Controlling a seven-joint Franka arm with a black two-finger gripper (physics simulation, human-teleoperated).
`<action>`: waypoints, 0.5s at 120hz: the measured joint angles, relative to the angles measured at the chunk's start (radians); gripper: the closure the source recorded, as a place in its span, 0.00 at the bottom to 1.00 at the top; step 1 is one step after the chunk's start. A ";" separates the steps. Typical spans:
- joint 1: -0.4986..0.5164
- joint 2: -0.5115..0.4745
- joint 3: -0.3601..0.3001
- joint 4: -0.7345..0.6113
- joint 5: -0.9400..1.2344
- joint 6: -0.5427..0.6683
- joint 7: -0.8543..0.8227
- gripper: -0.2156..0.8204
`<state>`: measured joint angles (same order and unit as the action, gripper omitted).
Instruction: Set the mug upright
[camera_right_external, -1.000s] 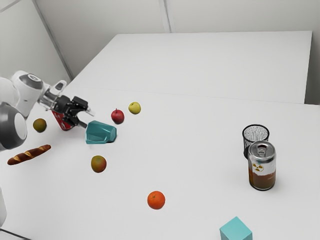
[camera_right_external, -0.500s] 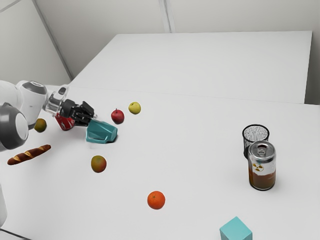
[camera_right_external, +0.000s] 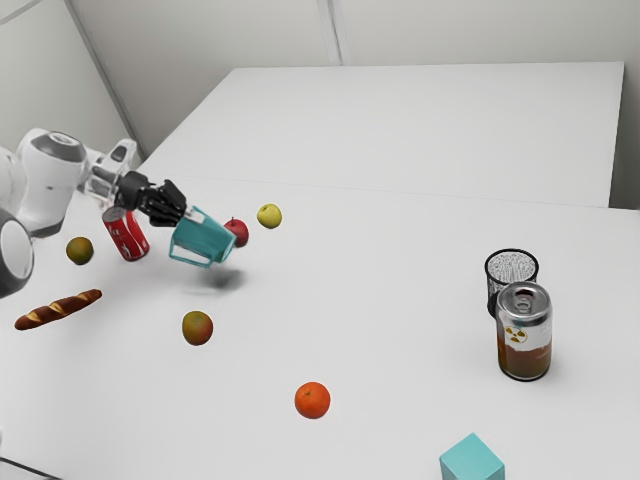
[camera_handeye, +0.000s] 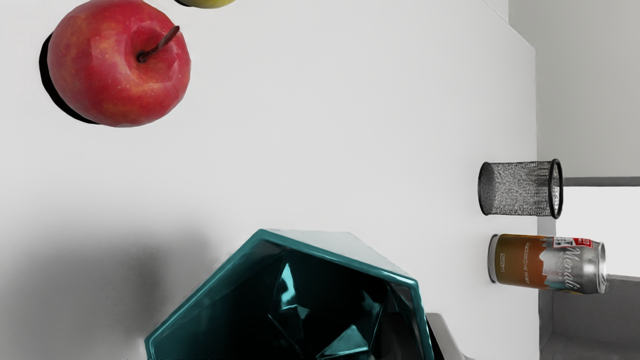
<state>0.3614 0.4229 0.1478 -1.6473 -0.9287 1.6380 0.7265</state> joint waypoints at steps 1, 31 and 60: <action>-0.003 -0.008 -0.005 0.000 0.010 0.002 -0.002 0.95; -0.148 -0.147 -0.098 0.007 0.459 0.107 -0.130 0.96; -0.206 -0.184 -0.191 -0.095 0.771 0.239 -0.280 0.97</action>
<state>0.1555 0.2386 -0.0432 -1.7426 -0.1580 1.8767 0.4465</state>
